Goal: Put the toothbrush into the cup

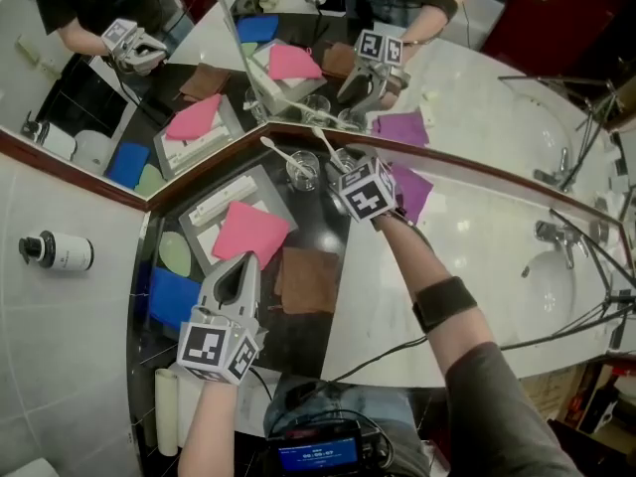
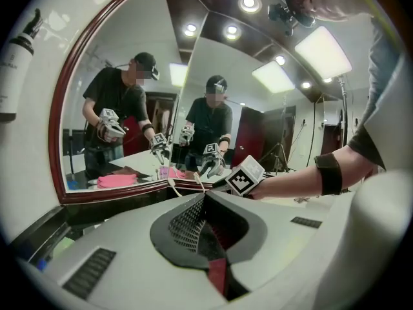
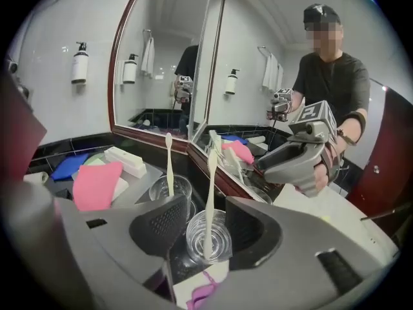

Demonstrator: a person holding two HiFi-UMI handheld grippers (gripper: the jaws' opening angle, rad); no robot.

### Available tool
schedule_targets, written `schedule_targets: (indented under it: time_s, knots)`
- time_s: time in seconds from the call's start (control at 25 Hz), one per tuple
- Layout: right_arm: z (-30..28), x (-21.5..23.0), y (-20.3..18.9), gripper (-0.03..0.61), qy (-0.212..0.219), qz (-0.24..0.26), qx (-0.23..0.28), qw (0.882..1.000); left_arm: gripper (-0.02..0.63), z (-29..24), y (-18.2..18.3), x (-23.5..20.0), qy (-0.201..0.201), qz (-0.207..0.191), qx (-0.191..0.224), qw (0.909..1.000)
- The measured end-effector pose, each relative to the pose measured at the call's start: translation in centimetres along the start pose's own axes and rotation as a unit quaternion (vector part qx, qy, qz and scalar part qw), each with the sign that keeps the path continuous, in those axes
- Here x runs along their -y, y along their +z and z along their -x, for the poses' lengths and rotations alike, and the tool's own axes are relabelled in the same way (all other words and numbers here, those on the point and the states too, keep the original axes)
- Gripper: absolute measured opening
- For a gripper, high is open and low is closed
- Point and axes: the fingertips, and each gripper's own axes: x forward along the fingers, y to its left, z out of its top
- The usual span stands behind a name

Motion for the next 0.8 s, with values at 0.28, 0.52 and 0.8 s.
schedule_targets:
  time_s: [0.28,0.52,0.8]
  knots:
    - [-3.3,0.1,-0.4,0.202,-0.005,0.060,-0.034,0.998,0.000,-0.6,-2.1,-0.7,-0.002,0.021,-0.004,0.9998]
    - [-5.1,0.0,-1.1,0.142,-0.008,0.079,-0.058,0.995,0.000,-0.3,-3.2,-1.1,0.002,0.032,-0.010,0.9994]
    - [-4.9,0.2,-0.9,0.060,-0.022,0.084,-0.051,0.995,0.000,0.2,-3.8,-1.8,0.008,0.042,-0.012,0.9990]
